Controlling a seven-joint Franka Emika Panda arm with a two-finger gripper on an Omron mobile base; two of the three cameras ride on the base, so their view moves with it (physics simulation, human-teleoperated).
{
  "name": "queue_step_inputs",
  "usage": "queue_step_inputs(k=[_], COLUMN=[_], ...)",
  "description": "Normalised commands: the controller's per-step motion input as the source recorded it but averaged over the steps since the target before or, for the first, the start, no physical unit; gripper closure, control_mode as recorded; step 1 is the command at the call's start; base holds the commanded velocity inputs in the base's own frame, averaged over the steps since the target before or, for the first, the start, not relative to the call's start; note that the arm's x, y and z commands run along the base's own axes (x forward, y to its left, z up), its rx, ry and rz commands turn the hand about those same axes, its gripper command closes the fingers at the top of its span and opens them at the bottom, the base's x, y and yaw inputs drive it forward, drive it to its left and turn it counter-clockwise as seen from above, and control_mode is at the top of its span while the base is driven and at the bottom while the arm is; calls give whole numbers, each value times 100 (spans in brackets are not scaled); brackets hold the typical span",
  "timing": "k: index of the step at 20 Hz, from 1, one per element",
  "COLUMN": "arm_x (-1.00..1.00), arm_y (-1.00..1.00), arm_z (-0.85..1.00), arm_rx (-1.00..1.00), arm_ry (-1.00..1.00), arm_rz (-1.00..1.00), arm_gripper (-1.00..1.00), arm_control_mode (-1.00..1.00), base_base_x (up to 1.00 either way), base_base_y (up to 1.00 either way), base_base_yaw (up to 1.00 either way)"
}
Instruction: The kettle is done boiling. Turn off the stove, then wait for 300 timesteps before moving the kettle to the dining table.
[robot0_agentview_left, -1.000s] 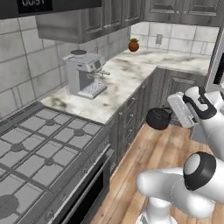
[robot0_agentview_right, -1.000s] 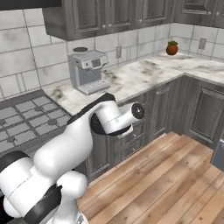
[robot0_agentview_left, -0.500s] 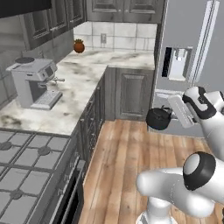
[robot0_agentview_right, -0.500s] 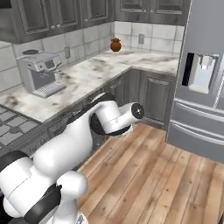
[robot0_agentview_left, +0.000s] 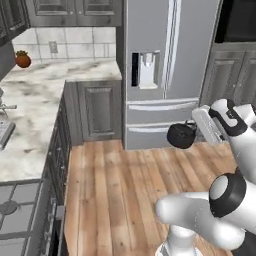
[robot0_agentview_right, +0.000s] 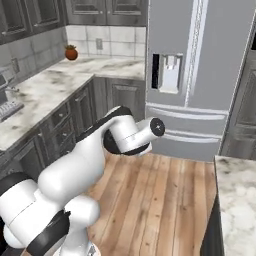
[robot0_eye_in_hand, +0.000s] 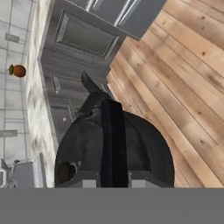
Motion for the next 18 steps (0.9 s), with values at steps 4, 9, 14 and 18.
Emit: queue_step_inputs(k=[4,9,14,18], arm_x=[0,0,0,0], arm_y=[0,0,0,0], arm_z=[0,0,0,0], arm_rx=[0,0,0,0], arm_ry=[0,0,0,0], arm_rz=[0,0,0,0], arm_gripper=[100,100,100,100], arm_control_mode=[100,100,100,100], base_base_x=[7,32,48,53], base_base_y=[31,47,59,64], base_base_yaw=[-52,-52,-50,-47])
